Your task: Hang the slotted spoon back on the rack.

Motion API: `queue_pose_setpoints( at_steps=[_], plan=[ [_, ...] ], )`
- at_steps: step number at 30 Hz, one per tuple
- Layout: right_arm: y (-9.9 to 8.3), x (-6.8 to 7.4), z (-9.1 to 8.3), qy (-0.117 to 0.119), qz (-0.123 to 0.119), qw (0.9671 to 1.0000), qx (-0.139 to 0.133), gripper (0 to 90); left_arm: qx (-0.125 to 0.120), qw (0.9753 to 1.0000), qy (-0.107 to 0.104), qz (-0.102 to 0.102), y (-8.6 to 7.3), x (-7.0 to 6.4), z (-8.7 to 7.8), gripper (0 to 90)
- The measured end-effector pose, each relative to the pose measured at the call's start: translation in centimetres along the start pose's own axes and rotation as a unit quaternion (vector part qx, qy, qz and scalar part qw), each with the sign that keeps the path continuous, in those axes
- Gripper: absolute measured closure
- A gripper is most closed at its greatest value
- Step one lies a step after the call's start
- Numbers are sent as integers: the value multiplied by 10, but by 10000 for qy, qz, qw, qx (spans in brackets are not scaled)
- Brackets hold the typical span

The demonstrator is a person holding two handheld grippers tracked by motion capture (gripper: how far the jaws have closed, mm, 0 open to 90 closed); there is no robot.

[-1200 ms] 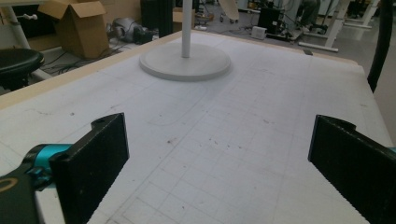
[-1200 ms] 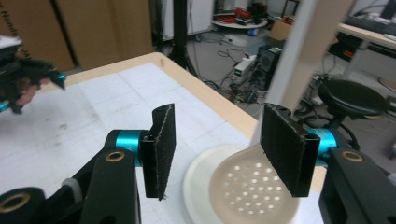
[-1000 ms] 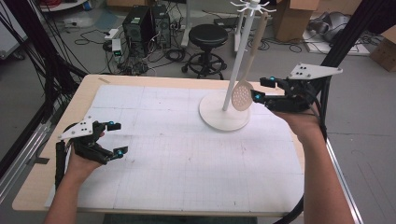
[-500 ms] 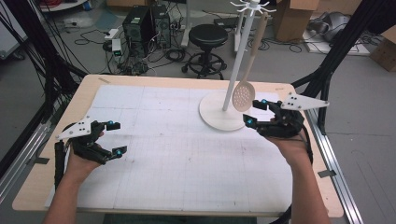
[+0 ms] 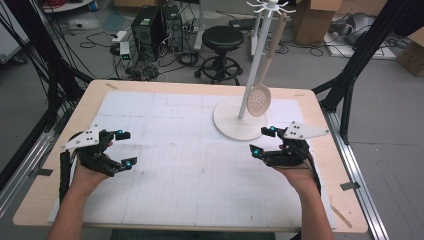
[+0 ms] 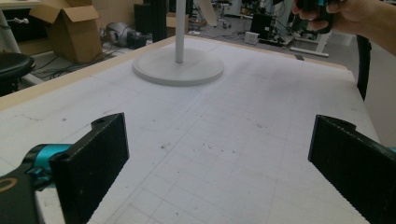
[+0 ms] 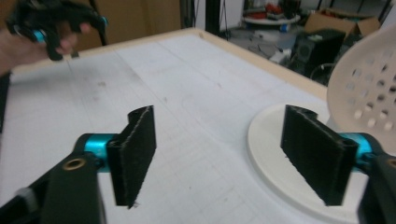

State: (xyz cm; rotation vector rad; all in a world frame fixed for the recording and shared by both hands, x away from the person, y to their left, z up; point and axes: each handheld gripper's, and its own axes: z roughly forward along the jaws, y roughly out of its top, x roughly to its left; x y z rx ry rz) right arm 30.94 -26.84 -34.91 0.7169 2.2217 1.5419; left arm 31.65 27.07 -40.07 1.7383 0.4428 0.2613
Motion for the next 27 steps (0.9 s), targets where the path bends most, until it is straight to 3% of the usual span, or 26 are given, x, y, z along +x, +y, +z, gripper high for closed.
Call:
queue_pose_setpoints(
  at_steps=[13,27],
  plan=[
    [-21,-4,21,24,78,9996,263,155,-21,10000,-28,-72,-1,3,0,56],
    [-28,-4,25,33,138,9992,385,136,56,9998,-143,-83,-3,0,5,56]
  ],
)
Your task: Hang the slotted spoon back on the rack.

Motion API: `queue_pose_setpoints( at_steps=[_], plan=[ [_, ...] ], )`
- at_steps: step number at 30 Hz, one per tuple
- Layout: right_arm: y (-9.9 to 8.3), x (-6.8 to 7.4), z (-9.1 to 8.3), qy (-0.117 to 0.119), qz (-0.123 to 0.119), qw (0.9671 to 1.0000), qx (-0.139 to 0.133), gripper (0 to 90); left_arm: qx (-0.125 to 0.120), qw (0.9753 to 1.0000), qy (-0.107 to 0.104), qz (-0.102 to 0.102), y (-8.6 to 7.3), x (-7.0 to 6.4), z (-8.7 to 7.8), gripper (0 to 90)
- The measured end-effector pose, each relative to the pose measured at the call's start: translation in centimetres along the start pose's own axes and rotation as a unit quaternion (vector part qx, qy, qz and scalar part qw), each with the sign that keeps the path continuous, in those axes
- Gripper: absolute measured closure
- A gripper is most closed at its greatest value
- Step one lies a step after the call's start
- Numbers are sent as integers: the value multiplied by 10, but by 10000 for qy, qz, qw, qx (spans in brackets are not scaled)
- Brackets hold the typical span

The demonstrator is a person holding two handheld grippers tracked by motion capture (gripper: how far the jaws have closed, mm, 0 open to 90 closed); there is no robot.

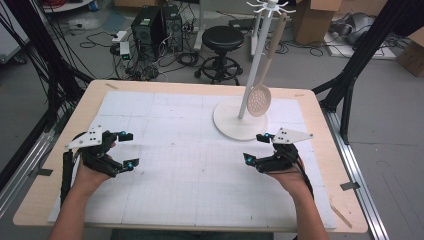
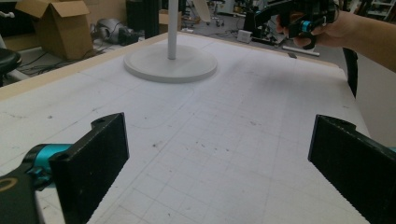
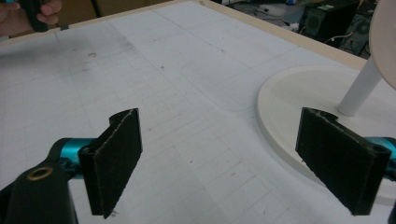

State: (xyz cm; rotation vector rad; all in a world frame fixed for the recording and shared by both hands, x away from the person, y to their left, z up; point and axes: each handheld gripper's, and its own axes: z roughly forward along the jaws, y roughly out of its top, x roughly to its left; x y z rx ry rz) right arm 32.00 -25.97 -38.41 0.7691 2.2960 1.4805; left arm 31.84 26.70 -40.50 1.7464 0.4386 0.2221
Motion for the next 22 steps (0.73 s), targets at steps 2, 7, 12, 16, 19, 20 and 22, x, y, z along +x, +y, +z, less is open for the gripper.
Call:
queue_pose_setpoints(
  at_steps=[2,7,12,16,19,20,22],
  plan=[
    [0,0,0,12,12,10000,-20,136,31,10000,10,32,0,0,0,56],
    [-1,-2,-1,25,58,10000,-28,136,20,10000,27,-1,-1,1,1,56],
    [-1,-3,-2,0,59,10000,-20,136,84,10000,-2,7,-1,1,3,56],
    [-1,-3,-1,6,68,10000,-35,136,81,10000,-2,0,-1,1,3,56],
    [-1,-3,-1,12,73,10000,-22,136,87,10000,1,-8,-2,2,3,56],
    [-1,-3,-1,5,80,10000,-13,136,76,10000,-4,-21,-2,1,3,56],
    [-1,-3,-1,13,80,10000,-25,136,81,10000,-12,-13,-2,1,4,56]
  ],
)
